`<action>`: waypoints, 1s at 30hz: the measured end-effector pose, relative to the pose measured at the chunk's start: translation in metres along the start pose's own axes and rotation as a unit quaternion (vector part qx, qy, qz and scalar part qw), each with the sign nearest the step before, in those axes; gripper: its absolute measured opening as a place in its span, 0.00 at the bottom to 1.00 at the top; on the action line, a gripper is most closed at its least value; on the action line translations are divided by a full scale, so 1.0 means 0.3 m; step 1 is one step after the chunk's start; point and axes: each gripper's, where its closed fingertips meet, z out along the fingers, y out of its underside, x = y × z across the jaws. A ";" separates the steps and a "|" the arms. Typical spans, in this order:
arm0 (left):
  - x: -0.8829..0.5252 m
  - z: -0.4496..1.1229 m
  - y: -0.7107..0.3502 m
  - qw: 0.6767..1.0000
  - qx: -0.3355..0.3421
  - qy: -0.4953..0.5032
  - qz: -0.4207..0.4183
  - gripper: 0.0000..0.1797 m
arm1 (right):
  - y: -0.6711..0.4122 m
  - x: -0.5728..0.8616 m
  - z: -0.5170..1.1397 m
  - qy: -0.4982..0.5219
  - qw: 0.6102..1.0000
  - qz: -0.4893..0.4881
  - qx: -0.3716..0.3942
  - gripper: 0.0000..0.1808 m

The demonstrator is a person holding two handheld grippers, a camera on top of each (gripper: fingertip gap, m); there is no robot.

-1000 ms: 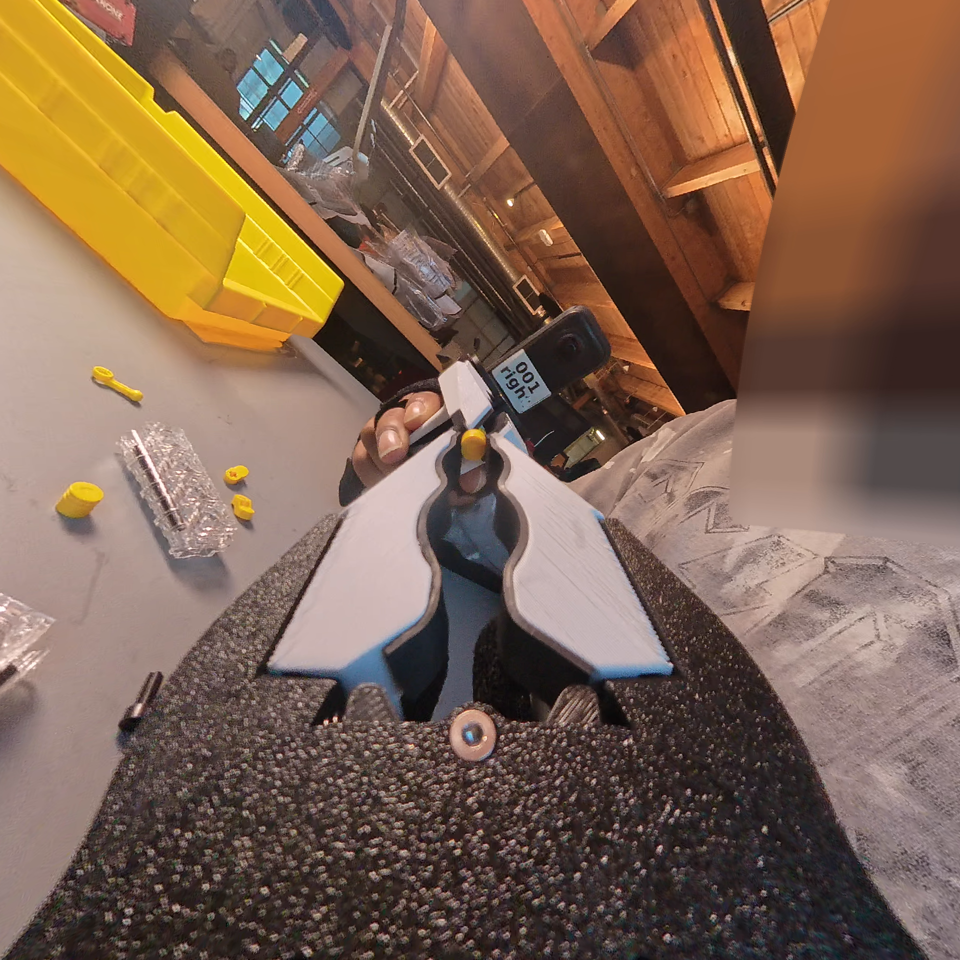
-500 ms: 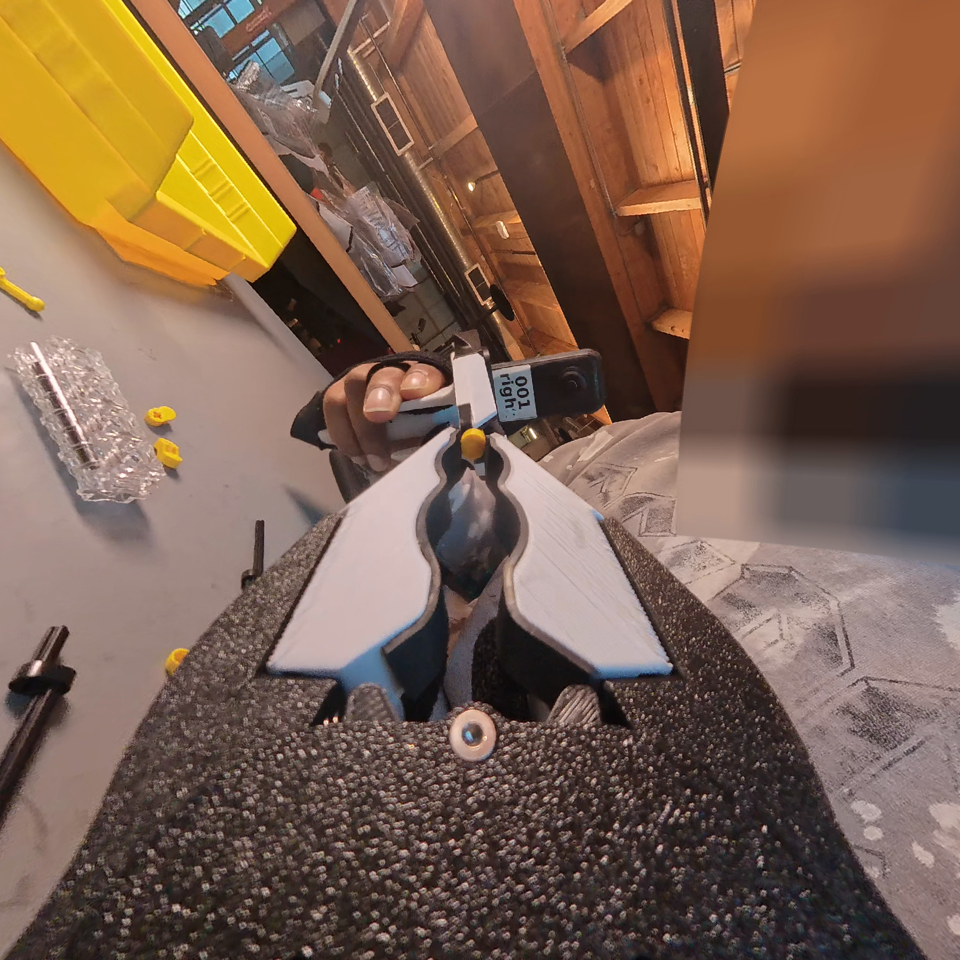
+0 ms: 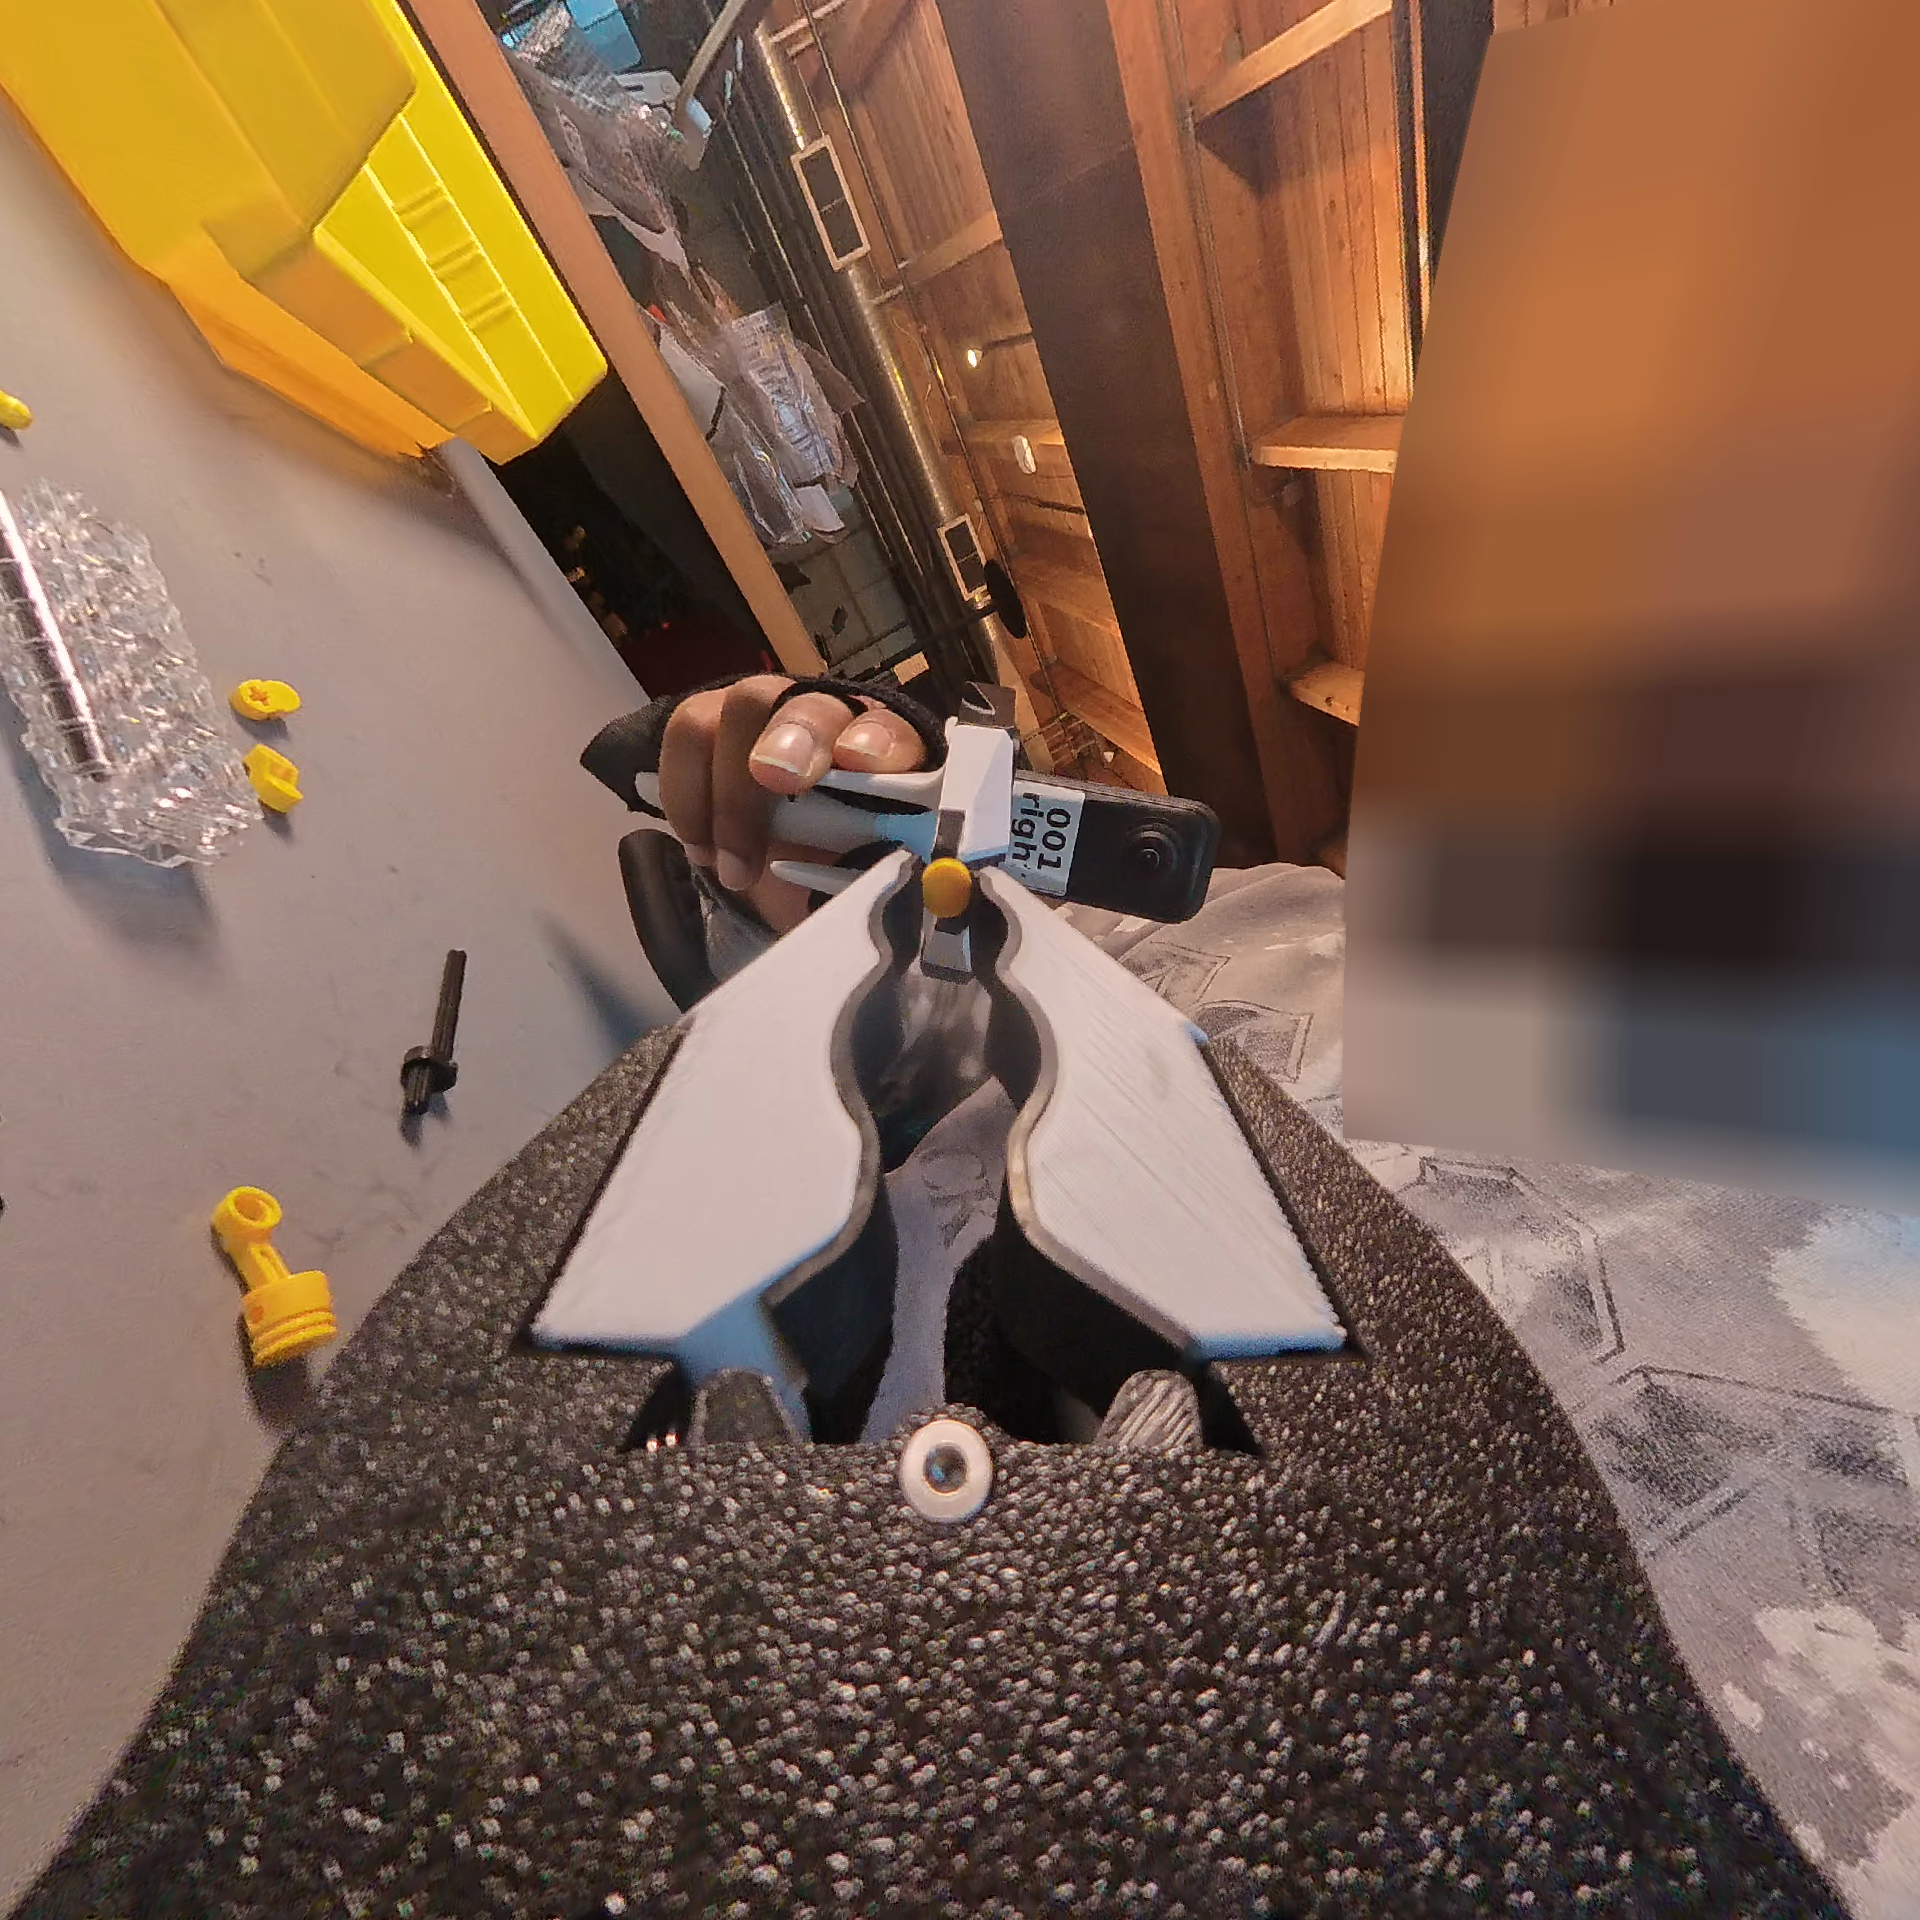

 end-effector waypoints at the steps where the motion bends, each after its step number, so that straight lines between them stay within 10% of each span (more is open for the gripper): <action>1: 0.000 0.001 0.002 1.000 0.000 0.000 -0.002 0.03 | -0.001 -0.002 -0.001 0.000 1.000 -0.003 0.000 0.01; 30: 0.034 0.034 0.053 0.998 -0.055 -0.007 -0.005 0.04 | -0.035 -0.027 -0.012 0.001 0.999 -0.046 0.014 0.01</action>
